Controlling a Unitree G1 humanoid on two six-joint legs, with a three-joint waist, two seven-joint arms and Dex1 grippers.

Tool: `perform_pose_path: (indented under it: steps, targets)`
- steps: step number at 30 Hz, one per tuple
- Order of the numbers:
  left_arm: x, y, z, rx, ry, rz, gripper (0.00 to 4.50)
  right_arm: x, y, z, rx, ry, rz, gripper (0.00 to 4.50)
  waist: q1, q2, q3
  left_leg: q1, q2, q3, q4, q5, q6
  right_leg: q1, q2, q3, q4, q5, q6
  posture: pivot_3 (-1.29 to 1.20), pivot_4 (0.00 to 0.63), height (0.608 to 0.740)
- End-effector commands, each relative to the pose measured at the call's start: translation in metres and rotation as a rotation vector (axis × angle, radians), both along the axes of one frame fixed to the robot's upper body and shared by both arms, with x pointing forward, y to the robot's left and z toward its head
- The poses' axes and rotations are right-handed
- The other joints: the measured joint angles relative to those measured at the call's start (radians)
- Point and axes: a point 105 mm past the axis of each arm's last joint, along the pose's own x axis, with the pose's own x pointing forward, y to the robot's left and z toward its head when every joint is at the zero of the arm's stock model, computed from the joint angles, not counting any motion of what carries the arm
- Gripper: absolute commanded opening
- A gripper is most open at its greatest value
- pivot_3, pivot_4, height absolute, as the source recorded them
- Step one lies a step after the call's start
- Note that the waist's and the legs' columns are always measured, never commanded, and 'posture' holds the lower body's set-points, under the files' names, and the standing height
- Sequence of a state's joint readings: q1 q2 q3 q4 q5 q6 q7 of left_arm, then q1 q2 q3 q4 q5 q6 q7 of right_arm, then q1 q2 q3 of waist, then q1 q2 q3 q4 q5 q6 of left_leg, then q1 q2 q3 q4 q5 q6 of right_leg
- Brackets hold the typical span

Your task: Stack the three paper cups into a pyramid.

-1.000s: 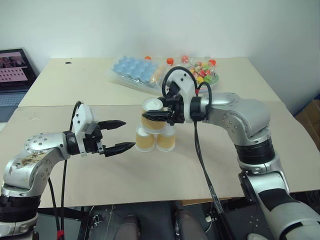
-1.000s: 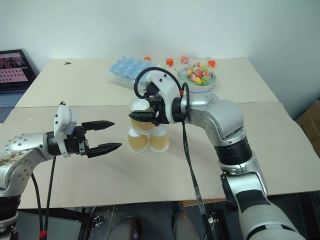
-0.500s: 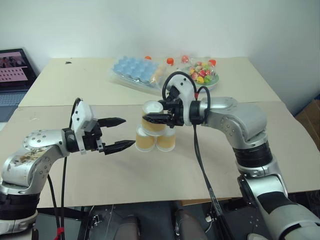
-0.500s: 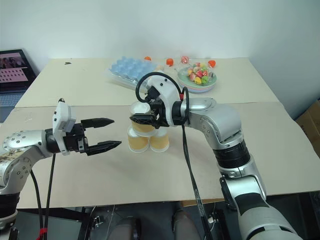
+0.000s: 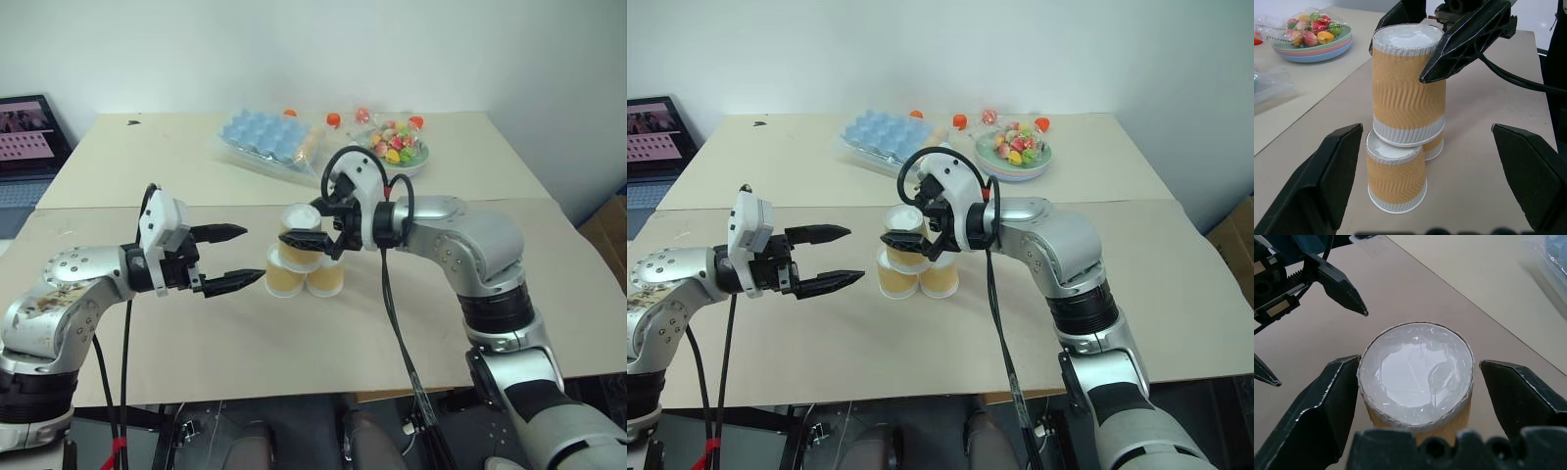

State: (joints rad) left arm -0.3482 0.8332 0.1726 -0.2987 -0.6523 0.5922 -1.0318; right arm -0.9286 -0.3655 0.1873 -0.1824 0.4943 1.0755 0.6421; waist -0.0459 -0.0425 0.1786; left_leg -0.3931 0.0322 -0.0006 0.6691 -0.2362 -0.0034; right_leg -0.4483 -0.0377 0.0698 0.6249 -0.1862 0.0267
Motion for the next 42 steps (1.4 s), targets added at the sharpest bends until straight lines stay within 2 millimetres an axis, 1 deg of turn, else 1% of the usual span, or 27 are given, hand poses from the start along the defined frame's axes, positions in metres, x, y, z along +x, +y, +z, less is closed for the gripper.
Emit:
perform_pose_path:
  steps: [1, 6, 11, 20, 26, 29, 33, 35, 36, 37, 39, 41, 42]
  targets:
    - [0.0, -0.003, 0.008, 0.008, -0.037, -0.017, 4.5, -0.003, -0.001, 0.019, 0.04, -0.086, 0.006, 4.48, 0.0, 0.0, 0.0, 0.0, 0.0, 0.0, 0.0, 0.0, 0.0, 0.0, 0.0, 0.0, 0.0, 0.0, 0.0, 0.0, 0.15, 0.74]
    - [0.001, -0.004, 0.007, 0.006, -0.035, -0.018, 4.5, -0.003, -0.004, 0.026, 0.045, -0.097, 0.0, 4.48, 0.0, 0.0, 0.0, 0.0, 0.0, 0.0, 0.0, 0.0, 0.0, 0.0, 0.0, 0.0, 0.0, 0.0, 0.0, 0.0, 0.15, 0.74]
    - [0.001, -0.005, 0.007, 0.003, -0.034, -0.029, 4.5, -0.001, -0.011, 0.037, 0.056, -0.111, -0.023, 4.48, 0.0, 0.0, 0.0, 0.0, 0.0, 0.0, 0.0, 0.0, 0.0, 0.0, 0.0, 0.0, 0.0, 0.0, 0.0, 0.0, 0.15, 0.74]
    - [0.003, -0.007, 0.006, 0.006, -0.027, -0.037, 4.5, 0.002, -0.025, 0.069, 0.112, -0.161, -0.066, 4.48, 0.0, 0.0, 0.0, -0.004, 0.0, 0.0, 0.0, 0.0, 0.0, -0.005, 0.0, 0.0, 0.0, 0.001, -0.002, 0.0, 0.15, 0.74]
    - [0.004, -0.008, 0.006, 0.005, -0.027, -0.04, 4.5, 0.001, -0.026, 0.073, 0.11, -0.168, -0.067, 4.48, 0.0, 0.0, 0.0, -0.007, 0.0, 0.0, 0.0, 0.0, 0.0, -0.008, 0.0, 0.0, 0.001, 0.001, -0.002, 0.0, 0.15, 0.74]
    - [0.004, -0.007, 0.007, 0.003, -0.023, -0.044, 4.5, 0.001, -0.032, 0.077, 0.113, -0.176, -0.082, 4.48, 0.001, 0.0, 0.0, -0.007, 0.0, 0.0, 0.0, 0.0, 0.0, -0.008, 0.0, 0.0, 0.001, 0.001, -0.002, 0.0, 0.15, 0.74]
    - [0.005, -0.007, 0.009, -0.002, -0.022, -0.038, 4.5, 0.0, -0.05, 0.086, 0.119, -0.192, -0.109, 4.48, 0.003, 0.0, 0.0, -0.008, 0.0, 0.0, 0.0, 0.0, 0.0, -0.008, 0.0, 0.0, 0.0, 0.001, -0.002, 0.0, 0.15, 0.74]
    - [0.006, -0.006, 0.011, -0.003, -0.002, -0.028, 4.5, -0.009, -0.076, 0.089, 0.105, -0.215, -0.101, 4.48, 0.005, 0.0, 0.0, -0.008, 0.0, 0.0, 0.0, 0.0, 0.0, -0.008, 0.0, 0.0, 0.0, 0.001, -0.002, 0.0, 0.15, 0.74]
    - [0.006, -0.006, 0.012, -0.003, 0.008, -0.025, 4.5, -0.014, -0.085, 0.09, 0.094, -0.223, -0.094, 4.48, 0.009, 0.0, 0.0, -0.009, 0.0, 0.0, 0.0, 0.0, 0.0, -0.009, 0.0, 0.0, 0.0, 0.001, -0.002, 0.0, 0.15, 0.74]
    - [0.003, -0.006, 0.014, -0.003, 0.013, -0.029, 4.5, -0.025, -0.098, 0.085, 0.043, -0.237, -0.067, 4.48, 0.013, 0.0, 0.0, -0.01, 0.0, -0.001, 0.0, 0.0, 0.0, -0.008, 0.0, -0.001, -0.001, 0.001, -0.002, 0.0, 0.15, 0.74]
    - [0.0, -0.005, 0.018, -0.021, 0.023, -0.03, 4.5, -0.049, -0.117, 0.07, -0.037, -0.223, -0.004, 4.48, 0.023, 0.0, 0.0, -0.011, -0.001, -0.001, 0.0, 0.0, 0.0, -0.008, -0.001, -0.002, -0.003, 0.001, -0.001, 0.0, 0.15, 0.74]
    - [-0.001, -0.005, 0.02, -0.028, 0.027, -0.022, 4.5, -0.063, -0.127, 0.06, -0.068, -0.192, 0.022, 4.48, 0.024, 0.0, 0.0, -0.012, -0.001, 0.0, 0.0, -0.001, 0.002, -0.008, -0.002, -0.001, -0.005, 0.001, -0.001, 0.0, 0.15, 0.74]
    - [-0.001, -0.004, 0.02, -0.027, 0.029, -0.011, 4.5, -0.067, -0.136, 0.047, -0.102, -0.172, -0.003, 4.48, 0.019, 0.0, 0.0, -0.012, -0.001, 0.0, 0.0, -0.001, 0.002, -0.008, -0.002, -0.001, -0.005, 0.001, -0.001, 0.0, 0.15, 0.74]
